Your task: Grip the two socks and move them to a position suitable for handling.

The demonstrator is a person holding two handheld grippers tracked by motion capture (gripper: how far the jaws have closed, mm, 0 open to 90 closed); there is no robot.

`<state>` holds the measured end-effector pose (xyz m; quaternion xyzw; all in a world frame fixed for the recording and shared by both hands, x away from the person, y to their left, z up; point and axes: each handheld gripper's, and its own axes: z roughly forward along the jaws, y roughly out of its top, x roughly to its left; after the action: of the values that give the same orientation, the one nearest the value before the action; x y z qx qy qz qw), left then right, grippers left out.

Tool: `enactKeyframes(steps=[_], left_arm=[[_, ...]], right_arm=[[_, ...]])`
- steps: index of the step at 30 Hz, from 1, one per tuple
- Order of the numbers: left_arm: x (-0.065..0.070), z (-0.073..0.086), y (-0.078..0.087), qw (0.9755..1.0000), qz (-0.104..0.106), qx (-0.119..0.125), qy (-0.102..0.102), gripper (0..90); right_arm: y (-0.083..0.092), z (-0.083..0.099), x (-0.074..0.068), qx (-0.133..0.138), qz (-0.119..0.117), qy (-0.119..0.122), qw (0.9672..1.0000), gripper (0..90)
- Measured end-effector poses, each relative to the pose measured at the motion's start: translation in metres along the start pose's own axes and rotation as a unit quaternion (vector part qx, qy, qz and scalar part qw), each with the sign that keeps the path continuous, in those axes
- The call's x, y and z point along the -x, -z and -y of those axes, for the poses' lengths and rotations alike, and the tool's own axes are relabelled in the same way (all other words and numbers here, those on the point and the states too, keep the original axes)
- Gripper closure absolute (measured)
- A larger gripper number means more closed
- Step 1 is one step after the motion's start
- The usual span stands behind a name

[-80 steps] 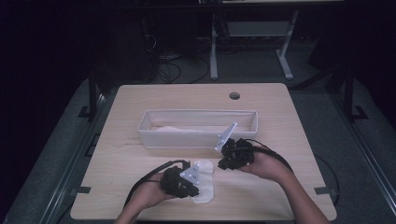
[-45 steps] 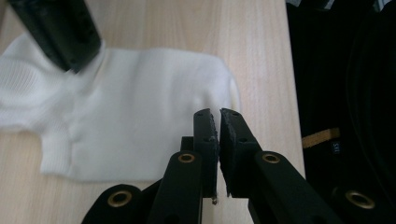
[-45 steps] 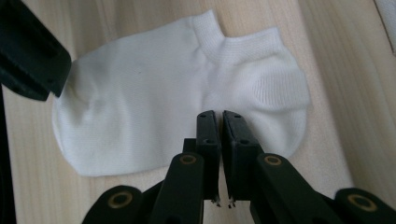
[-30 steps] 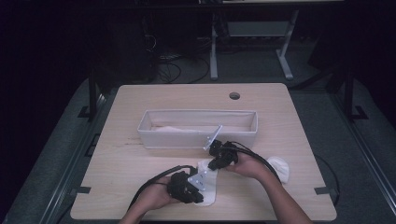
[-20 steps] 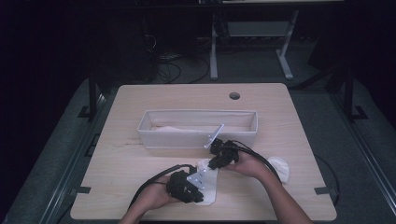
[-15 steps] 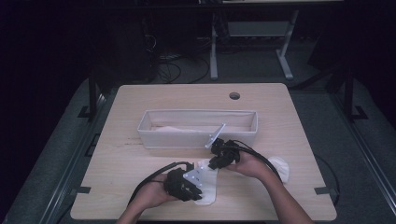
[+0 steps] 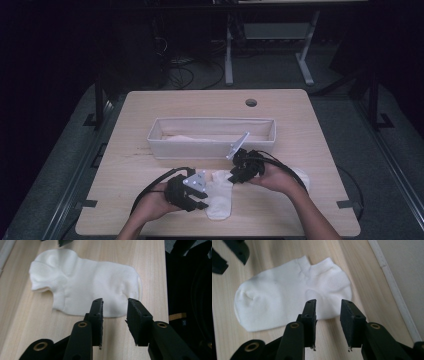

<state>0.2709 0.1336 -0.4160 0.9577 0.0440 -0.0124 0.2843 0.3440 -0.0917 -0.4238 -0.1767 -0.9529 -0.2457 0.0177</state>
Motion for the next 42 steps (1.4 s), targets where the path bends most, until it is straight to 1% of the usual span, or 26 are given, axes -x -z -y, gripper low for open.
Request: enactKeyframes(steps=[6,12,16,17,19,22,24,34,42], left_arm=[[-0.001,0.005,0.004,0.9999,-0.009,0.004,0.009,62.5],[-0.001,0.007,0.008,0.9998,-0.015,0.002,0.009,61.6],[-0.001,0.009,0.011,0.9997,-0.02,0.004,0.013,60.7],[-0.001,0.01,0.011,0.9996,-0.02,0.006,0.017,59.6],[-0.002,0.01,0.012,0.9996,-0.024,0.005,0.016,58.3],[-0.002,0.011,0.013,0.9994,-0.025,0.009,0.021,57.6],[-0.002,0.012,0.014,0.9994,-0.028,0.008,0.019,57.0],[-0.003,0.015,0.017,0.9991,-0.03,0.01,0.027,54.8],[-0.003,0.017,0.021,0.9987,-0.035,0.014,0.035,53.1]], right_arm=[[0.006,0.006,-0.001,-0.002,0.005,0.003,1.0,59.9],[0.014,0.013,-0.001,-0.002,0.007,0.0,1.0,58.0],[0.018,0.017,-0.001,-0.004,0.009,-0.002,0.9999,56.6],[0.019,0.018,0.0,-0.004,0.009,-0.003,0.9999,56.1],[0.02,0.019,0.0,-0.005,0.01,-0.003,0.9999,55.4],[0.022,0.022,-0.001,-0.005,0.01,-0.005,0.9999,54.6],[0.024,0.023,0.0,-0.005,0.009,-0.007,0.9999,54.1],[0.033,0.034,0.001,-0.009,0.014,-0.014,0.9998,51.5],[0.045,0.049,0.002,-0.008,0.023,-0.02,0.9995,49.5]])
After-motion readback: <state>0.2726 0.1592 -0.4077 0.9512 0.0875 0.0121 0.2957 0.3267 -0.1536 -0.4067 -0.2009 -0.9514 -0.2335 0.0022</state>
